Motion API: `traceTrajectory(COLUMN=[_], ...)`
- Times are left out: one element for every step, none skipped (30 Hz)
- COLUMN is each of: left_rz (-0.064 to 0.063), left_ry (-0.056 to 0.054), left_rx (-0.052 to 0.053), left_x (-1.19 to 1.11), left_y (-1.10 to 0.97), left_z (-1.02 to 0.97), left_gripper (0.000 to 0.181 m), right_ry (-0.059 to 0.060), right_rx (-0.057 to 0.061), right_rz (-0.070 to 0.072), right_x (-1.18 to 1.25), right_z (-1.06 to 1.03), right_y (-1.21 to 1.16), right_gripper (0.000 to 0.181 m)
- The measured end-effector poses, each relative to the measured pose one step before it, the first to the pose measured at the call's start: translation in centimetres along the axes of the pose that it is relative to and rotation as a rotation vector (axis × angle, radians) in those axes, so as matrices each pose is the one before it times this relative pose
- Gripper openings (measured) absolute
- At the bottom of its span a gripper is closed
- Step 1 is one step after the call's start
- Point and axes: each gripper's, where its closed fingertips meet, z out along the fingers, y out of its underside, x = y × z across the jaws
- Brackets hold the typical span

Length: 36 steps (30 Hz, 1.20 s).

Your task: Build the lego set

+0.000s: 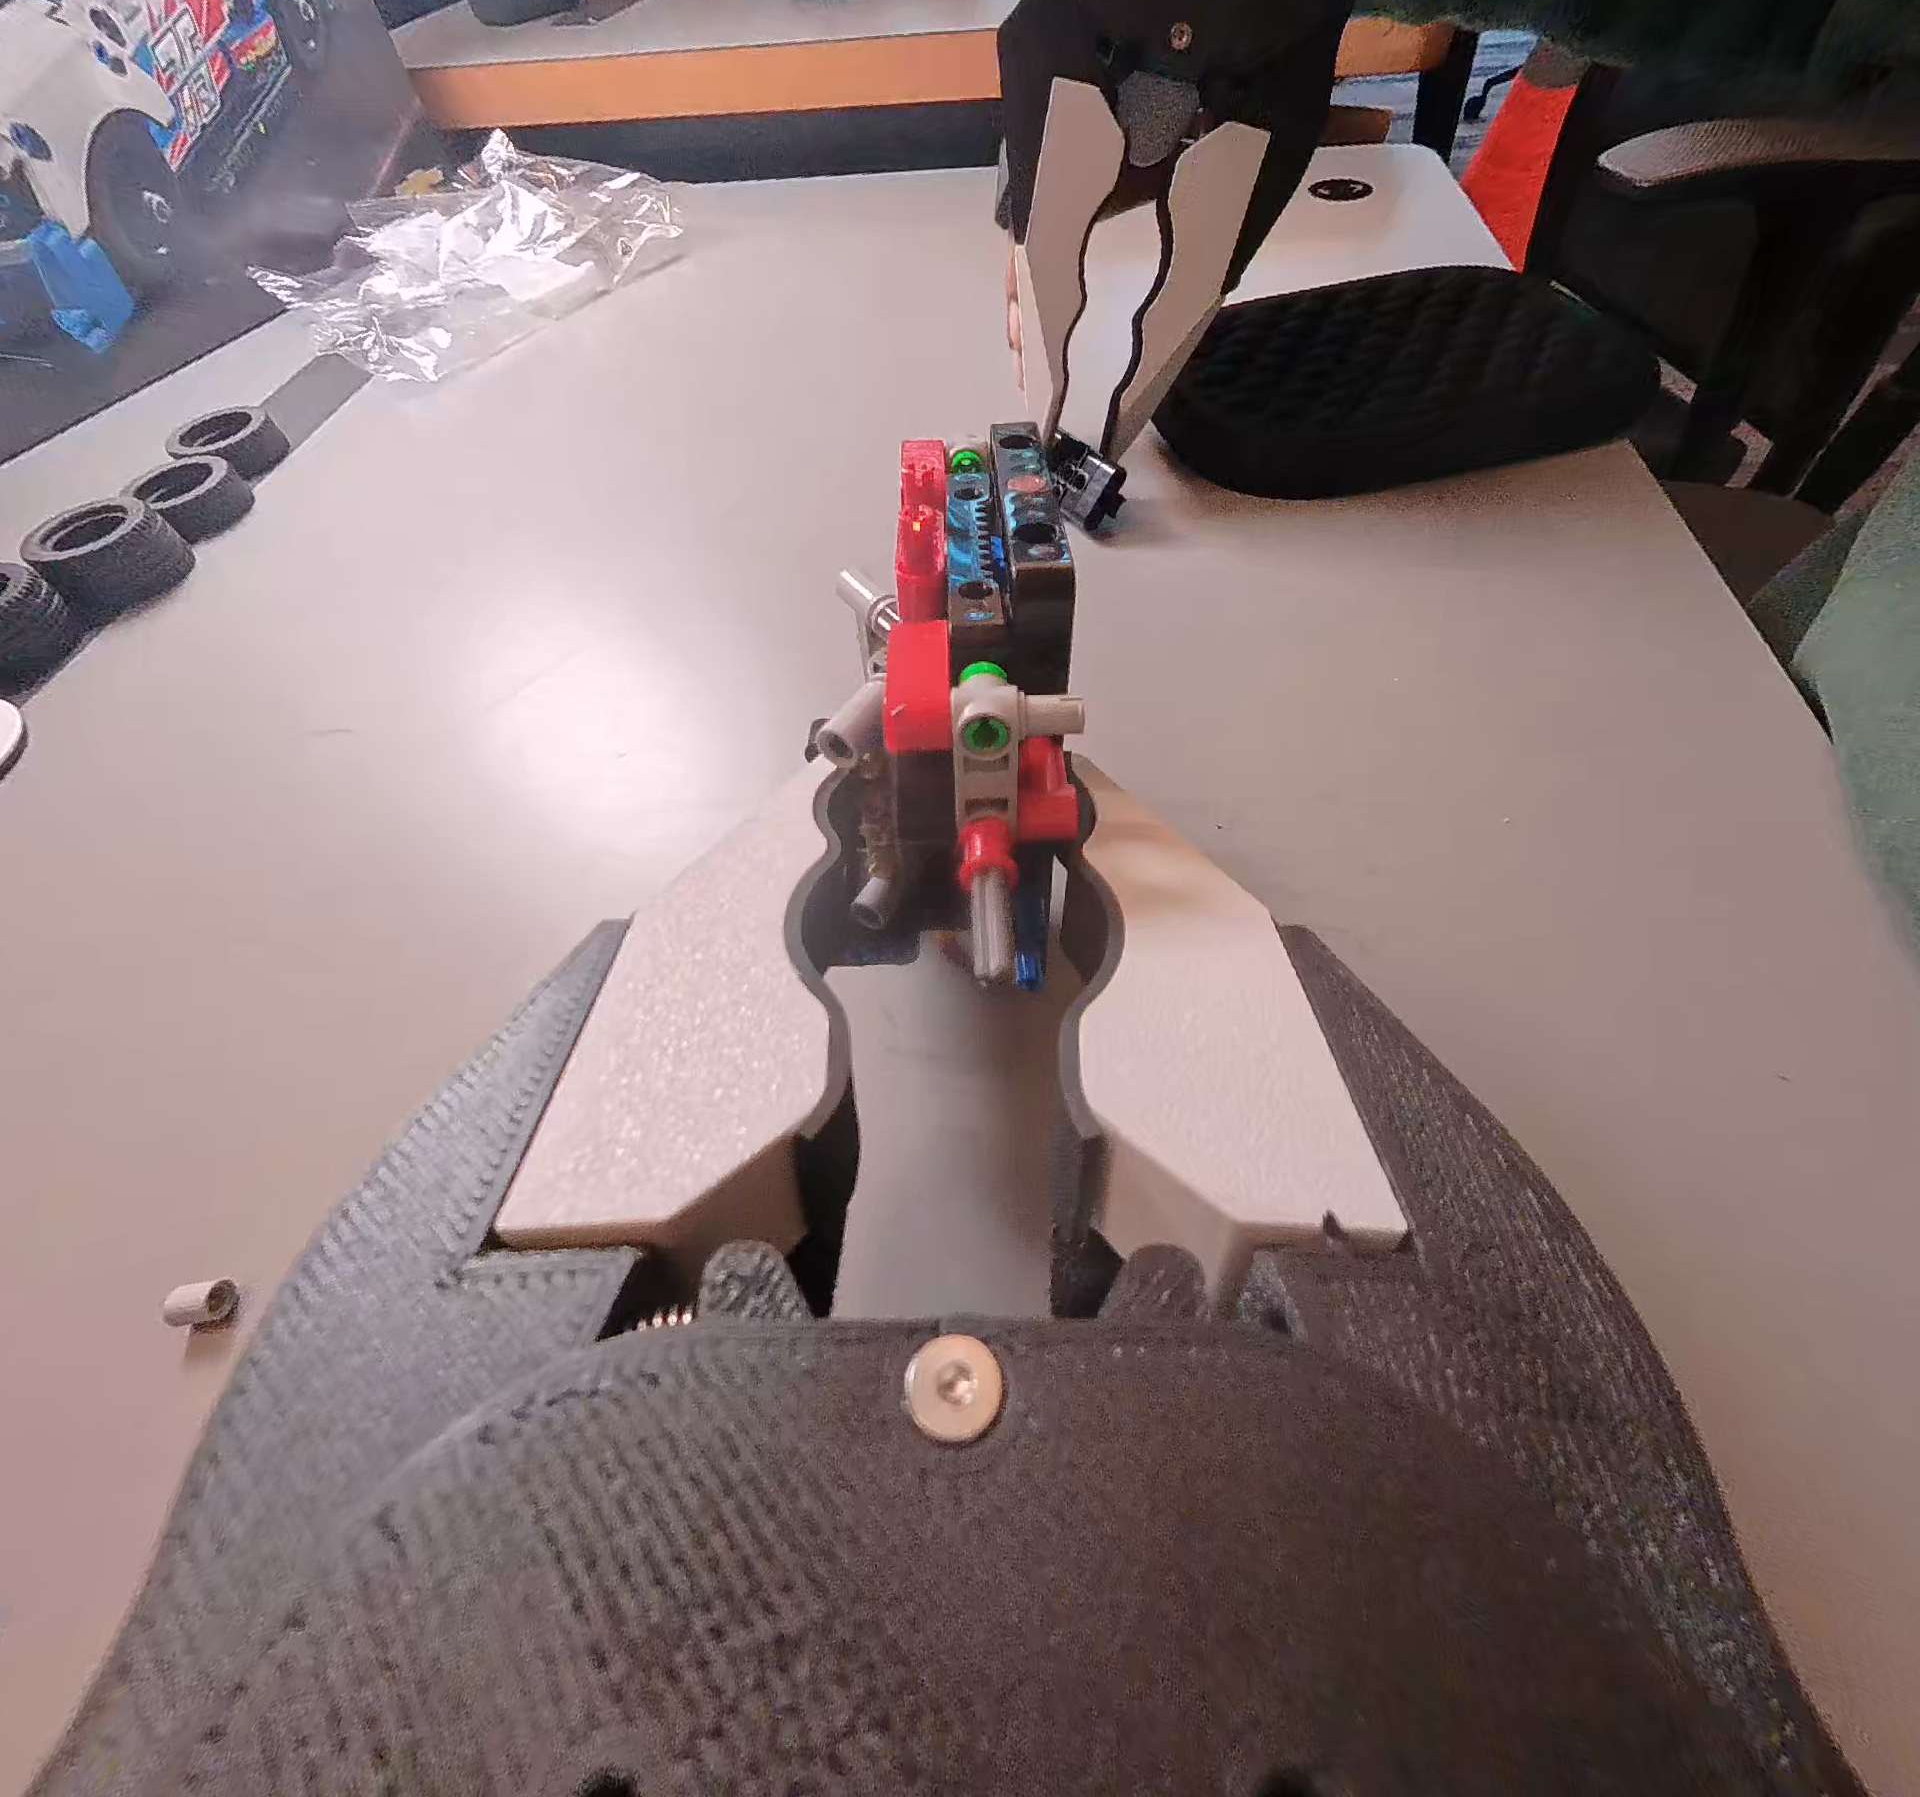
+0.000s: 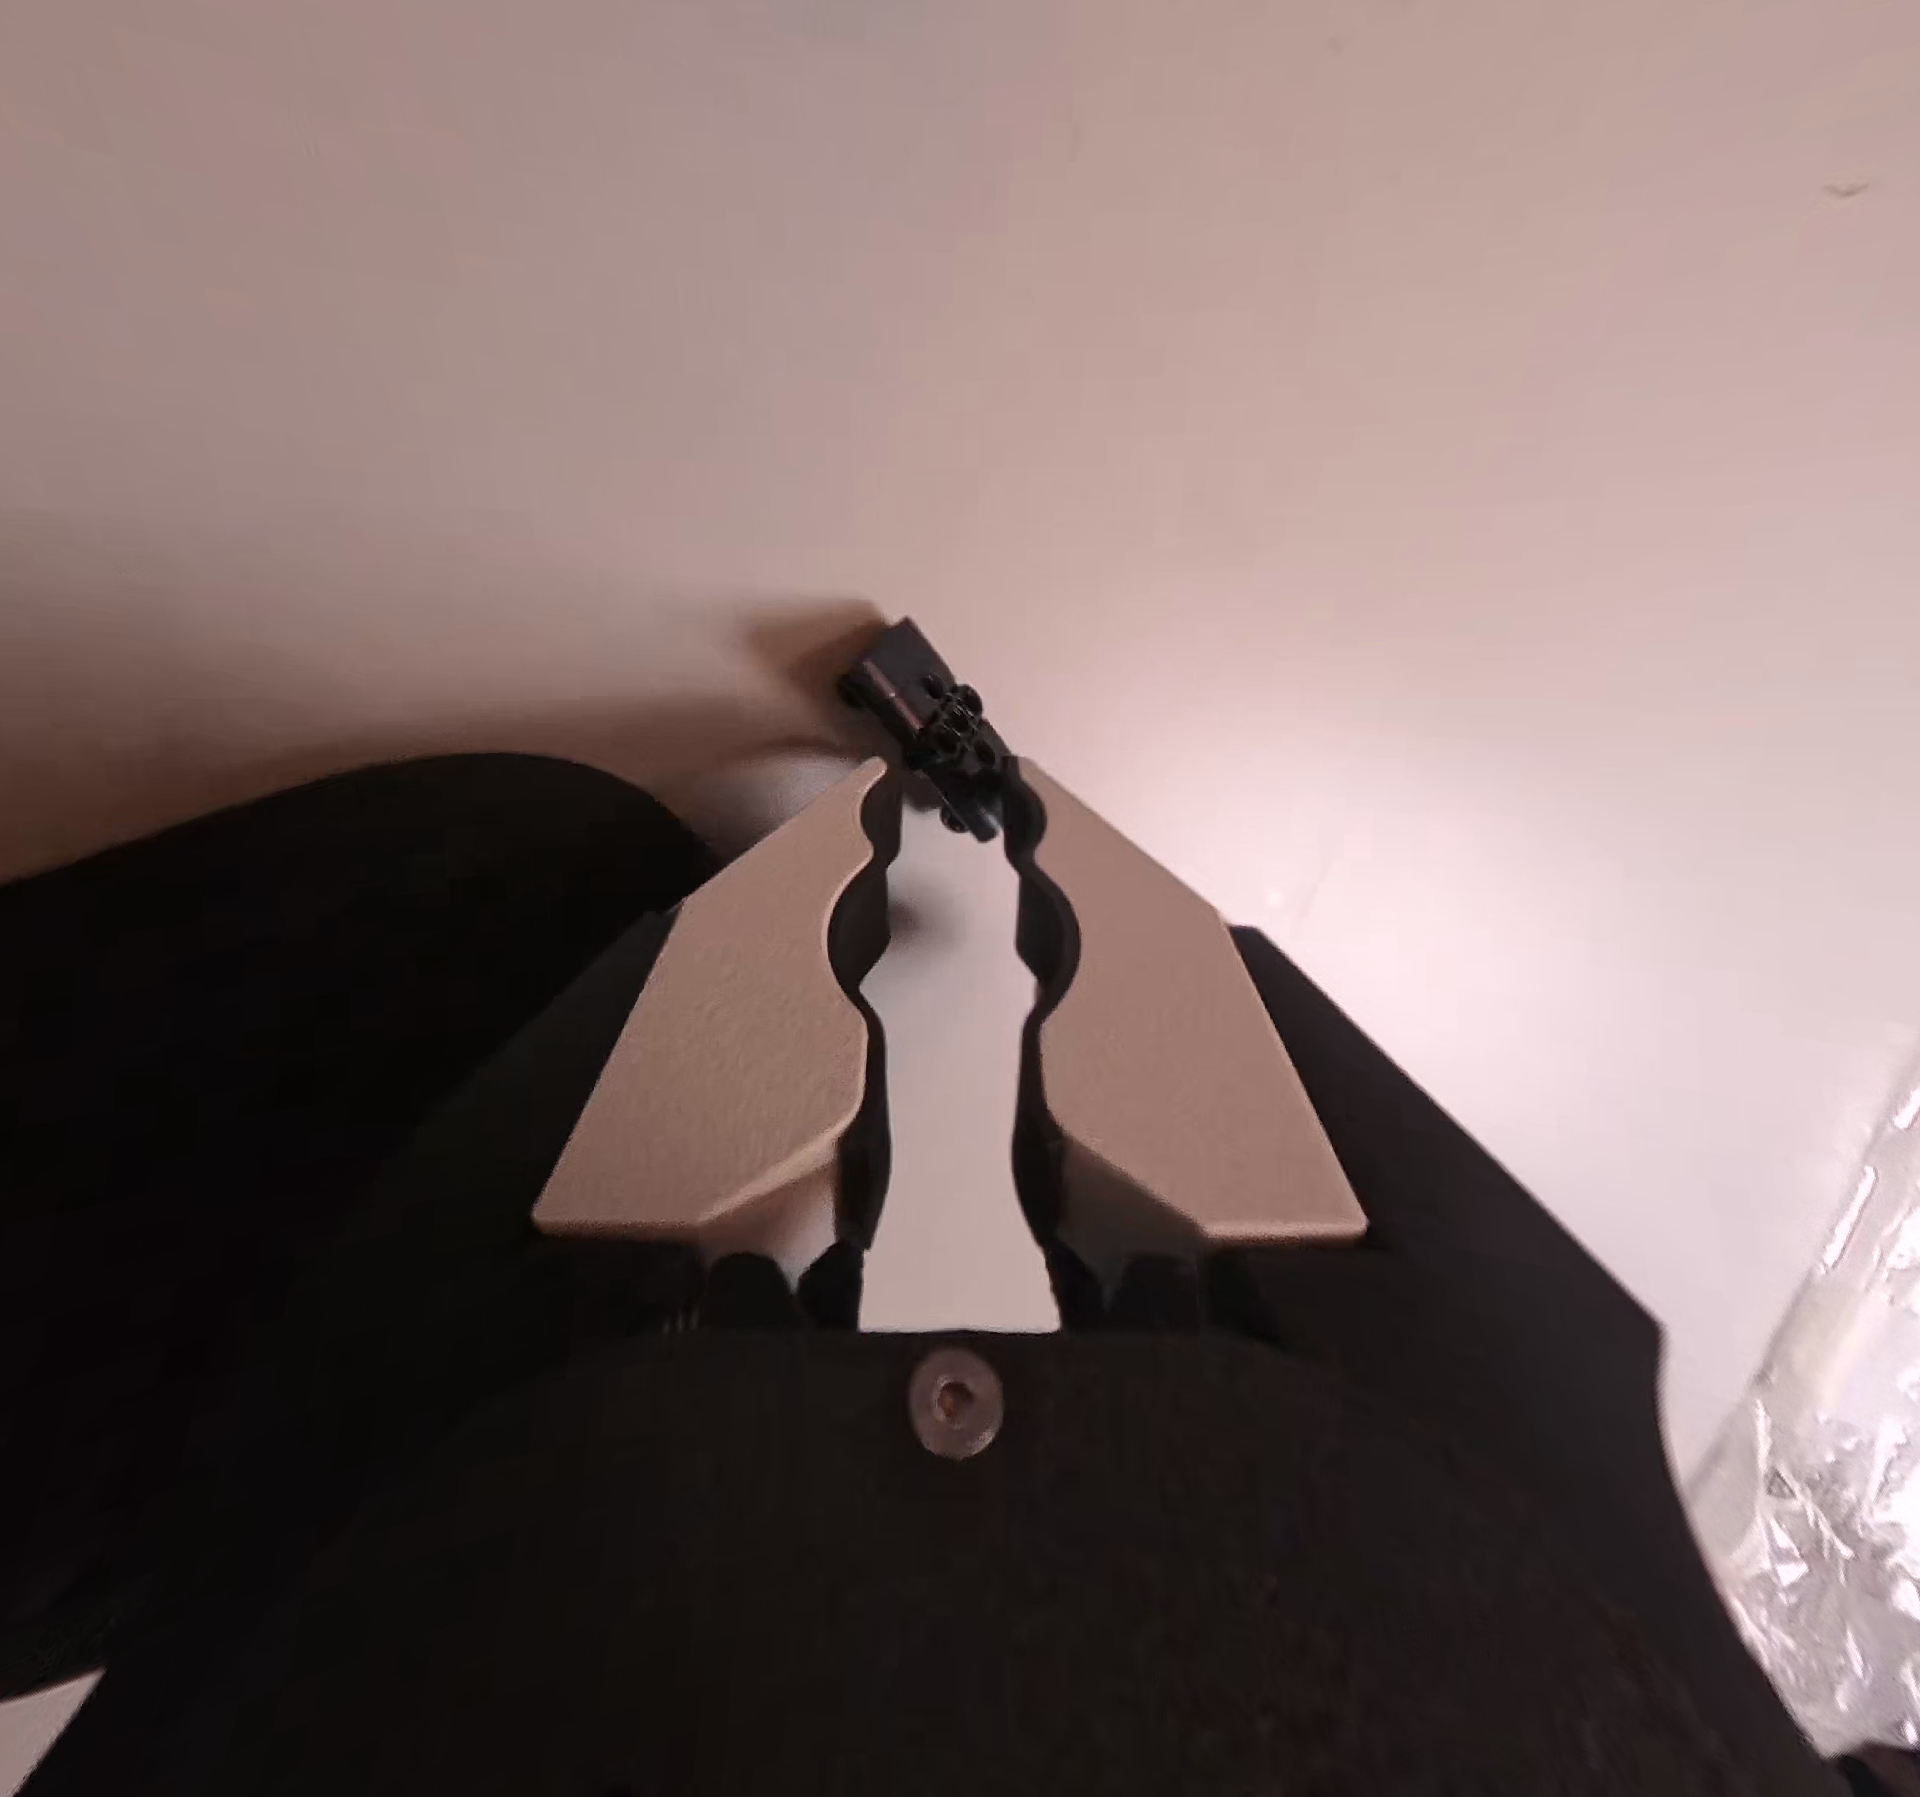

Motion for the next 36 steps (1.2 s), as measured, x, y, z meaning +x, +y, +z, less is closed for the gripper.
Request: traceTrajectory(left_rz=[-0.0047,-0.0011,0.0028,0.004,0.0029,0.0013,0.0026,0.0035,0.001,-0.0045,-0.0088,-0.008,-0.0087,-0.0134,-0.0178,-0.0176,-0.0153,-0.0138,-0.0129,-0.0108,-0.0083,-0.0062,-0.0047,-0.0031,-0.0023,-0.002,-0.0012,0.0,0.0028,0.0023,-0.0021,-0.0042,-0.0039,-0.0019,-0.0001,0.0011], left_ry=[-0.002,-0.006,-0.0088,-0.0067,-0.0021,-0.0047,-0.0054,-0.0032,-0.0044,-0.0024,-0.0007,-0.0045,-0.0056,-0.0014,0.0015,0.0025,0.0022,0.0007,0.0003,0.0012,0.0013,0.0009,0.0004,-0.0008,-0.0009,0.0,0.0015,0.0019,0.0021,0.0011,-0.0018,-0.0064,-0.0029,0.003,-0.0011,-0.0047], left_rx=[0.0031,0.0025,0.0024,0.0023,0.0011,-0.0014,-0.0034,-0.0004,-0.003,-0.0018,-0.0034,-0.0019,0.0,0.0023,0.0045,0.0054,0.006,0.0045,0.0041,0.0033,0.0026,0.002,0.0011,0.001,0.0007,0.0003,0.0003,0.0002,-0.0015,-0.0048,-0.01,-0.0035,-0.0032,-0.0009,-0.0018,-0.0019], left_x=[-0.067,-0.086,-0.107,-0.065,-0.022,-0.043,-0.066,-0.004,-0.027,-0.017,-0.014,-0.101,-0.134,-0.104,-0.107,-0.101,-0.101,-0.128,-0.127,-0.102,-0.092,-0.076,-0.067,-0.06,-0.051,-0.043,-0.019,-0.029,-0.032,-0.069,-0.109,-0.175,-0.101,0.003,-0.054,-0.077], left_y=[-0.031,0.0,0.006,-0.002,0.008,0.039,0.057,0.005,0.028,0.017,0.024,0.002,0.015,0.019,0.012,0.012,-0.004,0.0,-0.007,-0.009,0.008,-0.004,0.004,0.012,0.007,0.017,0.01,0.013,0.061,0.112,0.198,0.114,0.115,0.068,0.043,0.006], left_z=[0.031,0.013,-0.01,-0.02,-0.034,-0.014,-0.002,-0.018,-0.022,-0.017,-0.031,-0.039,-0.043,-0.026,-0.043,-0.054,-0.074,-0.051,-0.057,-0.034,-0.035,-0.038,-0.029,-0.018,-0.022,-0.008,-0.018,-0.025,-0.044,-0.082,-0.101,-0.136,-0.144,-0.139,-0.098,-0.044], left_gripper=[0.036,0.036,0.036,0.036,0.036,0.036,0.038,0.038,0.038,0.037,0.037,0.036,0.036,0.036,0.036,0.036,0.036,0.036,0.036,0.035,0.035,0.035,0.035,0.035,0.035,0.035,0.035,0.035,0.035,0.035,0.035,0.034,0.034,0.035,0.035,0.035], right_ry=[-0.025,-0.034,-0.0303,-0.0498,-0.081,-0.0635,-0.0344,-0.0687,-0.0911,-0.0741,-0.0461,-0.0182,-0.0086,0.0039,0.0322,0.0332,0.0419,0.0598,0.0664,0.0332,0.0249,0.0326,0.0508,0.052,0.0413,0.0289,0.0179,0.0116,-0.0121,-0.0115,-0.0021,-0.004,-0.0118,-0.0058,-0.005,-0.0045], right_rx=[0.0197,0.0333,0.0351,0.024,0.0042,-0.0105,0.0079,0.0131,0.0031,-0.0113,-0.0185,-0.012,0.002,0.0089,0.0074,0.0231,0.0354,0.0352,0.0282,0.0126,0.0078,-0.0151,-0.0374,-0.039,-0.0259,-0.0051,0.002,0.0025,0.0359,0.0151,-0.0015,-0.0107,0.0061,-0.0026,-0.006,-0.0057], right_rz=[0.0117,0.0376,0.0554,0.0636,0.0691,0.0595,0.0455,0.0546,0.077,0.0831,0.0752,0.0491,0.0192,0.0093,-0.007,-0.0243,-0.0354,-0.0514,-0.079,-0.0964,-0.0839,-0.0676,-0.0553,-0.0443,-0.0284,-0.0092,0.0103,0.0181,0.025,0.0175,0.0004,-0.013,-0.0077,-0.0018,-0.0001,-0.0027], right_x=[-0.112,-0.099,0.041,-0.251,-0.774,-0.55,-0.115,-0.576,-0.8,-0.405,0.092,0.478,0.449,0.441,0.655,0.389,0.294,0.349,0.197,-0.552,-0.832,-0.703,-0.352,-0.235,-0.227,-0.168,-0.025,0.148,-0.019,0.029,0.096,-0.043,-0.185,-0.05,0.0,0.008], right_z=[0.049,-0.071,-0.11,-0.089,-0.004,0.15,0.261,0.324,0.438,0.609,0.683,0.599,0.38,0.109,-0.084,-0.284,-0.456,-0.57,-0.579,-0.487,-0.335,-0.113,0.126,0.31,0.458,0.533,0.536,0.44,0.107,0.042,0.07,0.092,0.054,0.045,0.022,0.006], right_y=[-0.484,-0.733,-0.841,-0.792,-0.569,-0.383,-0.582,-0.596,-0.405,-0.098,0.093,0.068,-0.1,-0.234,-0.229,-0.475,-0.645,-0.634,-0.447,-0.125,-0.048,0.229,0.514,0.583,0.438,0.198,0.134,0.141,-0.377,-0.148,0.059,0.177,-0.112,-0.041,-0.008,-0.006], right_gripper=[0.014,0.008,0.006,0.006,0.006,0.006,0.006,0.006,0.006,0.006,0.006,0.006,0.008,0.009,0.009,0.014,0.024,0.028,0.033,0.039,0.042,0.044,0.044,0.044,0.044,0.044,0.043,0.043,0.039,0.036,0.032,0.027,0.023,0.023,0.023,0.023])
